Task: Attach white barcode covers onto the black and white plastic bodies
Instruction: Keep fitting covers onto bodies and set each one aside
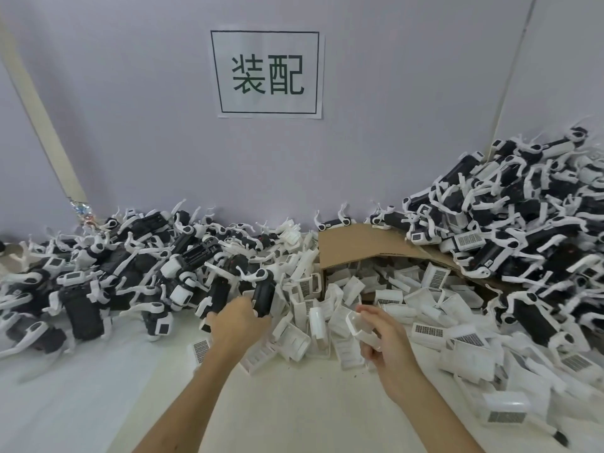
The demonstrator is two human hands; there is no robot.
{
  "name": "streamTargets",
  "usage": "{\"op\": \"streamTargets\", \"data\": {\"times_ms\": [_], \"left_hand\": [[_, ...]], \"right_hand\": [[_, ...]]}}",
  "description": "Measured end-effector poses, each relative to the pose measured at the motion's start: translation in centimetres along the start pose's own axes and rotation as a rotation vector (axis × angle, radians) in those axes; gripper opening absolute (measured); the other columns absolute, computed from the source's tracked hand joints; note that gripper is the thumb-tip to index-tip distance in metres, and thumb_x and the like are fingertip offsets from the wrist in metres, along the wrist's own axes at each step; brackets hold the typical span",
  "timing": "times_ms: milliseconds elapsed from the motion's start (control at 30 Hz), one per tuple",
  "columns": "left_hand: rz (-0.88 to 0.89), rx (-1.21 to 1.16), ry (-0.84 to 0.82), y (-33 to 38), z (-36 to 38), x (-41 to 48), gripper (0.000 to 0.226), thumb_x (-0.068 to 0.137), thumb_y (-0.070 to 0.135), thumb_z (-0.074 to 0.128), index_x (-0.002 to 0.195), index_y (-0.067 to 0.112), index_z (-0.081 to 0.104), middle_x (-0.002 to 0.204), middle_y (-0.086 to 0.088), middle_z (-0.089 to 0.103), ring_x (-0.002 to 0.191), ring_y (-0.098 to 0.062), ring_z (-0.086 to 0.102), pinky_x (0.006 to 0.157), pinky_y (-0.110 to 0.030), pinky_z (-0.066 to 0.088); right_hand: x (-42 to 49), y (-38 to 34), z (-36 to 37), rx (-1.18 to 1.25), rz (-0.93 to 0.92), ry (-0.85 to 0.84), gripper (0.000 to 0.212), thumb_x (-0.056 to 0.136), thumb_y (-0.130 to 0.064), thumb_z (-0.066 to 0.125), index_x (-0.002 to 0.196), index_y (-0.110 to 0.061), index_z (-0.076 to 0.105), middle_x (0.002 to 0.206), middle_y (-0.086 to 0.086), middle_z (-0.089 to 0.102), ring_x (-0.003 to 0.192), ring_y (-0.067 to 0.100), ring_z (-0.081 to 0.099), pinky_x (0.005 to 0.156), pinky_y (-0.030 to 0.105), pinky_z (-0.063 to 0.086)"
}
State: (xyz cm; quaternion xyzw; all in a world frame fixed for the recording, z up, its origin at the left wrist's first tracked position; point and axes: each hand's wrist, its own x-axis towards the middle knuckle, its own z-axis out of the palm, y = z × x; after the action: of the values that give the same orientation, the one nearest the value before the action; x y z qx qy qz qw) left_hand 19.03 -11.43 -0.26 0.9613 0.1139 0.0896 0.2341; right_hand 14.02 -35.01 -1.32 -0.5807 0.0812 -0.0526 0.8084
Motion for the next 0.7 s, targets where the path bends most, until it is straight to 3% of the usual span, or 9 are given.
{"op": "streamTargets", "data": {"times_ms": [100, 200, 300, 433, 500, 600, 700], "left_hand": [[-0.004, -0.133, 0.08, 0.5, -0.3, -1.3, 0.03, 0.086, 0.044, 0.063, 0.075, 0.017, 0.056, 0.057, 0.009, 0.053, 0.057, -0.011, 0.051, 0.076, -0.032, 0.043], [0.02, -0.449, 0.082, 1.4, -1.1, -4.5, 0.025, 0.085, 0.045, 0.068, 0.084, 0.022, 0.059, 0.071, 0.002, 0.065, 0.056, -0.014, 0.058, 0.056, -0.03, 0.044], [0.039, -0.895, -0.031, 1.9, -1.6, -7.5, 0.026, 0.083, 0.02, 0.078, 0.096, 0.024, 0.056, 0.079, -0.004, 0.071, 0.048, -0.01, 0.061, 0.046, -0.022, 0.05], [0.014, -1.184, -0.199, 1.4, -0.7, -9.7, 0.027, 0.084, 0.011, 0.079, 0.105, 0.017, 0.064, 0.089, -0.007, 0.077, 0.06, -0.023, 0.064, 0.048, -0.028, 0.054], [-0.047, -1.218, -0.241, 0.7, -0.2, -9.9, 0.03, 0.08, 0.019, 0.081, 0.106, 0.011, 0.068, 0.084, -0.017, 0.074, 0.057, -0.024, 0.062, 0.05, -0.028, 0.054], [-0.131, -1.239, -0.292, -0.1, 0.3, -10.0, 0.056, 0.069, 0.038, 0.087, 0.111, 0.01, 0.06, 0.077, -0.012, 0.074, 0.056, -0.027, 0.063, 0.056, -0.031, 0.053], [-0.235, -1.435, -0.356, 0.2, 0.5, -9.6, 0.044, 0.084, 0.038, 0.072, 0.116, 0.013, 0.055, 0.083, -0.012, 0.077, 0.062, -0.034, 0.068, 0.056, -0.029, 0.052]], "right_hand": [[0.1, 0.0, 0.1, 0.051, 0.033, -0.053, 0.026, 0.095, -0.008, 0.057, 0.08, -0.018, 0.076, 0.062, -0.001, 0.063, 0.039, 0.013, 0.04, 0.04, 0.021, 0.032], [0.0, 0.0, 0.4, 0.182, 0.1, -0.115, 0.021, 0.093, -0.012, 0.059, 0.085, -0.015, 0.078, 0.073, 0.0, 0.064, 0.051, 0.011, 0.049, 0.046, 0.02, 0.041], [-0.1, -0.1, 0.6, 0.209, 0.133, -0.216, 0.028, 0.089, -0.004, 0.055, 0.104, -0.014, 0.077, 0.085, 0.002, 0.071, 0.063, 0.014, 0.057, 0.056, 0.023, 0.049], [-0.3, 0.6, 0.8, 0.048, 0.076, -0.239, 0.042, 0.089, 0.006, 0.06, 0.123, -0.016, 0.066, 0.084, 0.007, 0.066, 0.071, 0.015, 0.063, 0.062, 0.024, 0.049], [-0.4, 0.9, 1.1, -0.032, 0.032, -0.191, 0.044, 0.085, 0.005, 0.068, 0.123, -0.016, 0.061, 0.088, 0.003, 0.072, 0.074, 0.014, 0.067, 0.067, 0.026, 0.049], [-0.7, 1.0, 1.4, -0.109, -0.023, -0.149, 0.047, 0.078, 0.008, 0.076, 0.116, -0.015, 0.06, 0.105, 0.007, 0.073, 0.085, 0.017, 0.07, 0.07, 0.027, 0.051], [-1.3, 1.1, 1.7, -0.256, -0.098, -0.118, 0.05, 0.071, 0.01, 0.08, 0.109, -0.018, 0.064, 0.106, 0.002, 0.071, 0.093, 0.018, 0.069, 0.068, 0.024, 0.054]]}}
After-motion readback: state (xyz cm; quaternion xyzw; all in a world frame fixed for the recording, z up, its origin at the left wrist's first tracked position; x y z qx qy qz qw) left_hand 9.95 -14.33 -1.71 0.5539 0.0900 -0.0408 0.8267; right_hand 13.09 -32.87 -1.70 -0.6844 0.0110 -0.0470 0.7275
